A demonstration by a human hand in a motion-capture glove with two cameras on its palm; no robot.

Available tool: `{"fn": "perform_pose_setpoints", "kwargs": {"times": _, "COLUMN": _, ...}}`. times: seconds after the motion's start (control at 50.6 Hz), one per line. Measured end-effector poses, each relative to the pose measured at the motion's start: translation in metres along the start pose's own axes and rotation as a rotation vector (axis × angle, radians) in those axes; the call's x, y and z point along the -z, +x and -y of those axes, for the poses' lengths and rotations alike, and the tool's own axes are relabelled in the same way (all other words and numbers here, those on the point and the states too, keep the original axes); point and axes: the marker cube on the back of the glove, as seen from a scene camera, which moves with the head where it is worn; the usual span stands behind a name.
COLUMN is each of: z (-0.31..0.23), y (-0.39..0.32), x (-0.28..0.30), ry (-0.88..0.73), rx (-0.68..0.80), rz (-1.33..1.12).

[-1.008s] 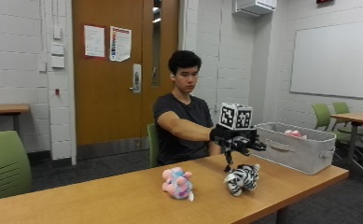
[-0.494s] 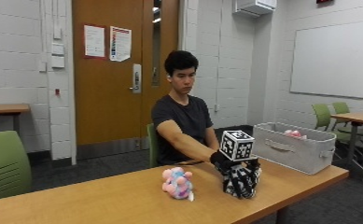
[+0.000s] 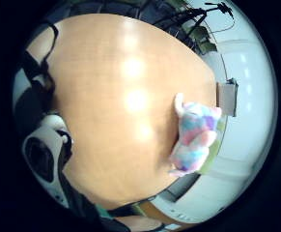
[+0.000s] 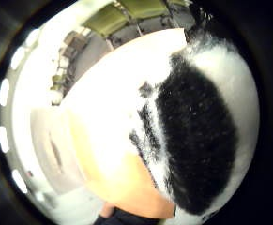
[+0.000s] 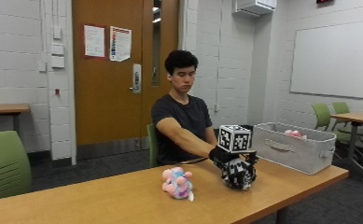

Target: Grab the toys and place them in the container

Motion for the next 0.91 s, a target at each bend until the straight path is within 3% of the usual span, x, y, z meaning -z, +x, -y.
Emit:
{"fn": "perform_pose_setpoints", "kwargs": {"times": 0.415, "z": -0.028, "y": -0.017, "x": 0.186, "ry": 0.175, "rx": -0.003, "rz": 0.044}}
{"fn": "perform_pose_setpoints", "kwargs": {"times": 0.633, "z": -0.08, "y": -0.106, "x": 0.282, "ry": 0.305, "rx": 0.085, "rz": 0.057}}
{"fn": "perform_pose_setpoints", "kwargs": {"times": 0.909, "z": -0.134, "y": -0.236, "x": 0.342, "ry": 0.423, "rx": 0.167, "rz": 0.097}}
